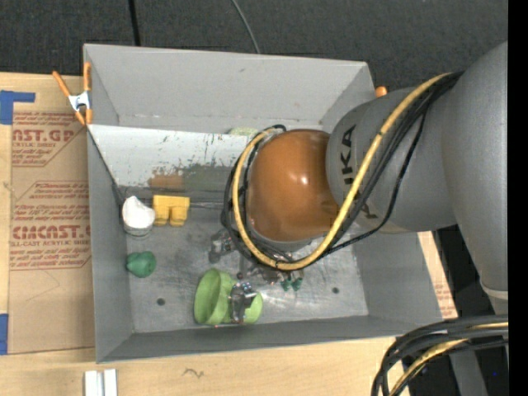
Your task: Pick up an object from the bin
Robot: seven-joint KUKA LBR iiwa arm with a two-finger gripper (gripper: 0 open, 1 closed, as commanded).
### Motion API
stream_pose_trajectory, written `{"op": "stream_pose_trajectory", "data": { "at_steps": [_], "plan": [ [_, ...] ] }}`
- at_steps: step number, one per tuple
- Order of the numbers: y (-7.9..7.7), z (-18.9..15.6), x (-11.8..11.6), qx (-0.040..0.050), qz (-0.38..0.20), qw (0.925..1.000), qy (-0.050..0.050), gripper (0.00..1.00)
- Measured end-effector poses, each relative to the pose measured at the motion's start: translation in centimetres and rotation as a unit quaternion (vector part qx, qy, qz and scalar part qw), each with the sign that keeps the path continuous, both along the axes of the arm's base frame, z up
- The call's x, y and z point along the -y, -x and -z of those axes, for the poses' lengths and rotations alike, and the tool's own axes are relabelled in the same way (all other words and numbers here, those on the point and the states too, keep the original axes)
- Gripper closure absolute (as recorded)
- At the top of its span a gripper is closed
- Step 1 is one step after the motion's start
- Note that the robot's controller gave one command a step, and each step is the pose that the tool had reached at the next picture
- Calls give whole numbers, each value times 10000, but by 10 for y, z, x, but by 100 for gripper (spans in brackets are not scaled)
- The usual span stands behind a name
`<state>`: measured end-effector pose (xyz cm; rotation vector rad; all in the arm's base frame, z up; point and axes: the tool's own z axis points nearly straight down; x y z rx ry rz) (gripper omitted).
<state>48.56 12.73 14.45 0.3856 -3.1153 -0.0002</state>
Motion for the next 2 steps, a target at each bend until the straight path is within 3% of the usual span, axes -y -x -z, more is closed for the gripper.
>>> {"op": "stream_pose_trajectory", "data": {
  "at_steps": [1, 2],
  "plan": [
    [-9, 31, -19, 17, -1699, 9855, -6, 0],
    [1, 64, -4, 25, -1174, 9931, -13, 0]
  ]
}}
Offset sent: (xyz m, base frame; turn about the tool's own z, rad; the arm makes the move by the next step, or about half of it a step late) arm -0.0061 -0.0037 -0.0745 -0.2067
